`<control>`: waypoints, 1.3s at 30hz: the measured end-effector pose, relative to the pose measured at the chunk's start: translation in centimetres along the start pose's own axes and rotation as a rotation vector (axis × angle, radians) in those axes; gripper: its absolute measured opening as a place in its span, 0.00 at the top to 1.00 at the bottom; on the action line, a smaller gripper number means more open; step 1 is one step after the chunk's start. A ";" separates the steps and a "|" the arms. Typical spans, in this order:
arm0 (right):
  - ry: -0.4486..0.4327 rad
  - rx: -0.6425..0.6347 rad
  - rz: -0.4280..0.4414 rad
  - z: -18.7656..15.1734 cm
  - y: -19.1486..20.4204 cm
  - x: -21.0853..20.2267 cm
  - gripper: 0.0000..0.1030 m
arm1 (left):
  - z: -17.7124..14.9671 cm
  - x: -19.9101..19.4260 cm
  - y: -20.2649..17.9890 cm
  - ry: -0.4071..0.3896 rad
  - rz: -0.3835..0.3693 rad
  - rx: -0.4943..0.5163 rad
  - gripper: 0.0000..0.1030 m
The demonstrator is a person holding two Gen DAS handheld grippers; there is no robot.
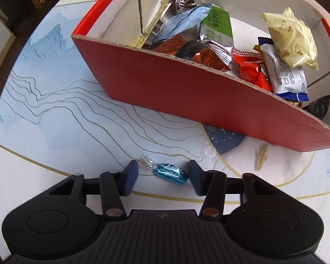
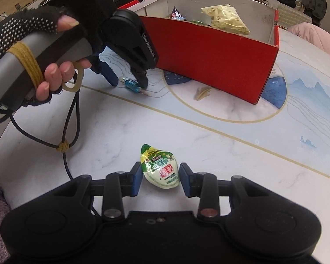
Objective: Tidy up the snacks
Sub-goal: 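Grasp the blue wrapped candy with the left tool while the right tool grasps the green jelly cup, then carry both held snacks over the red box with both tools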
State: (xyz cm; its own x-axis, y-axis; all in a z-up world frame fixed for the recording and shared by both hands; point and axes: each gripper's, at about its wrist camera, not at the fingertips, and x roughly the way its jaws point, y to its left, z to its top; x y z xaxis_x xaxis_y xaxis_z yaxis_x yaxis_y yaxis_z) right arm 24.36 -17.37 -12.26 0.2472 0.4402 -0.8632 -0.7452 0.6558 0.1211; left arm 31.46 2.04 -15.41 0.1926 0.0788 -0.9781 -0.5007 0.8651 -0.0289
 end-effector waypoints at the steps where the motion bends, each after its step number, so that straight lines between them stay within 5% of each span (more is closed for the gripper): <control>1: -0.001 0.000 0.000 0.0 -0.1 0.0 0.65 | 0.0 0.0 -0.1 0.001 0.006 0.009 0.57; 7: -0.015 -0.007 -0.005 0.1 -0.3 -0.1 0.65 | -0.3 -0.4 0.5 -0.016 -0.006 0.056 0.88; 17: -0.037 0.001 -0.030 1.1 0.3 -0.6 0.65 | -1.6 -1.9 5.2 -0.042 -0.099 0.002 0.89; 39: -0.244 0.040 -0.135 7.2 1.9 -6.5 0.66 | -3.1 -13.8 6.1 -0.334 -0.183 0.148 0.89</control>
State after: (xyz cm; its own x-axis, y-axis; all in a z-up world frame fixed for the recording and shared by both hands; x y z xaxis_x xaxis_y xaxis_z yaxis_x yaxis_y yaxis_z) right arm 25.79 -14.57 -2.88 0.4878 0.4786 -0.7300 -0.6716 0.7400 0.0364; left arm 23.11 4.72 -2.78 0.5428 0.0528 -0.8382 -0.3109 0.9398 -0.1421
